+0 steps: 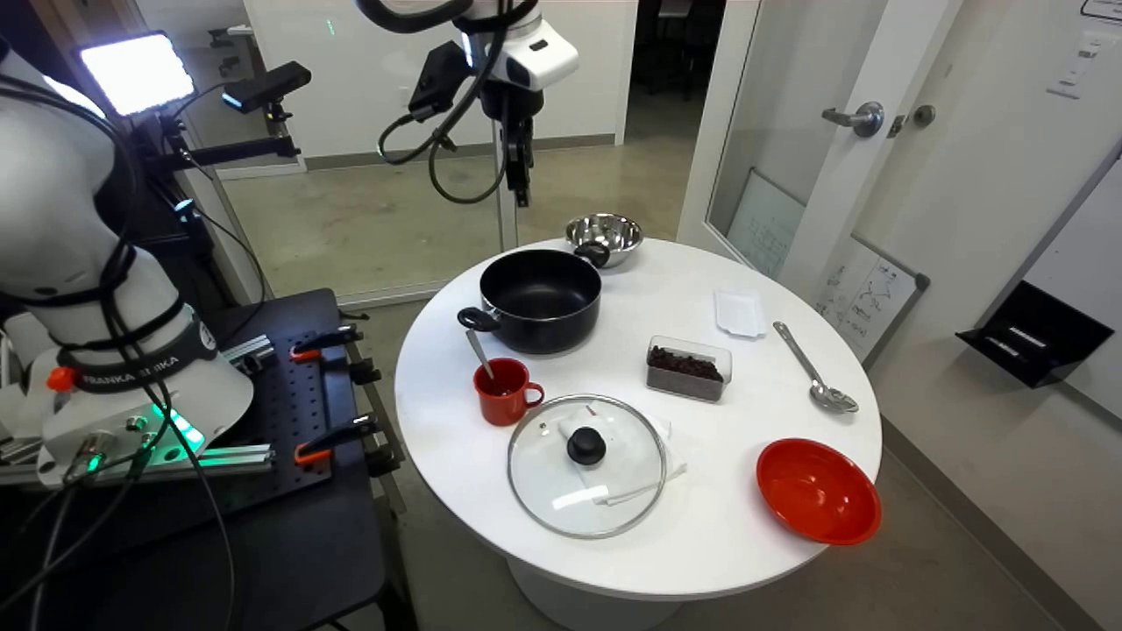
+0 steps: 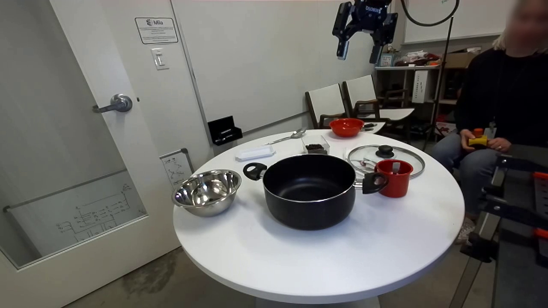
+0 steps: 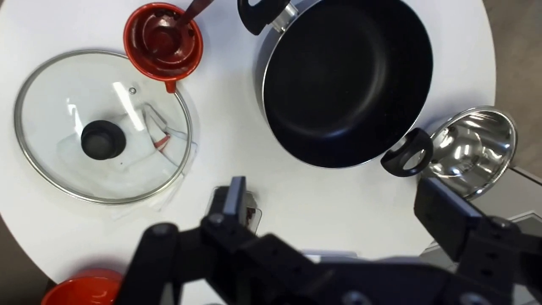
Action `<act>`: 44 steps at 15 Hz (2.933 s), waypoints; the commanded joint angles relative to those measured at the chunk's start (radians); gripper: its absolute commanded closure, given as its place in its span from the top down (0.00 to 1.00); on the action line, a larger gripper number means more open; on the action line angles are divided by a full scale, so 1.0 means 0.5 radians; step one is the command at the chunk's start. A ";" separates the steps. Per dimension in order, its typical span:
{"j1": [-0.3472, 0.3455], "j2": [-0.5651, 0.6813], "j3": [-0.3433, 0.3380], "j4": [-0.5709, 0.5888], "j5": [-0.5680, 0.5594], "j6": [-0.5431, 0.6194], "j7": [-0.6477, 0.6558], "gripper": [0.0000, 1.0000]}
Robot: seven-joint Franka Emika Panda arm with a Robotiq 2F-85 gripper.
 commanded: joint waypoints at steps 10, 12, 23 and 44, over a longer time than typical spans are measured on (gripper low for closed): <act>-0.014 1.003 -0.158 0.809 -0.192 -0.023 0.104 1.00; 0.022 1.211 -0.251 1.014 -0.365 -0.098 0.311 1.00; 0.023 1.102 -0.228 0.865 -0.283 0.001 0.217 1.00; -0.280 2.442 -0.250 2.428 -0.019 -0.689 0.164 1.00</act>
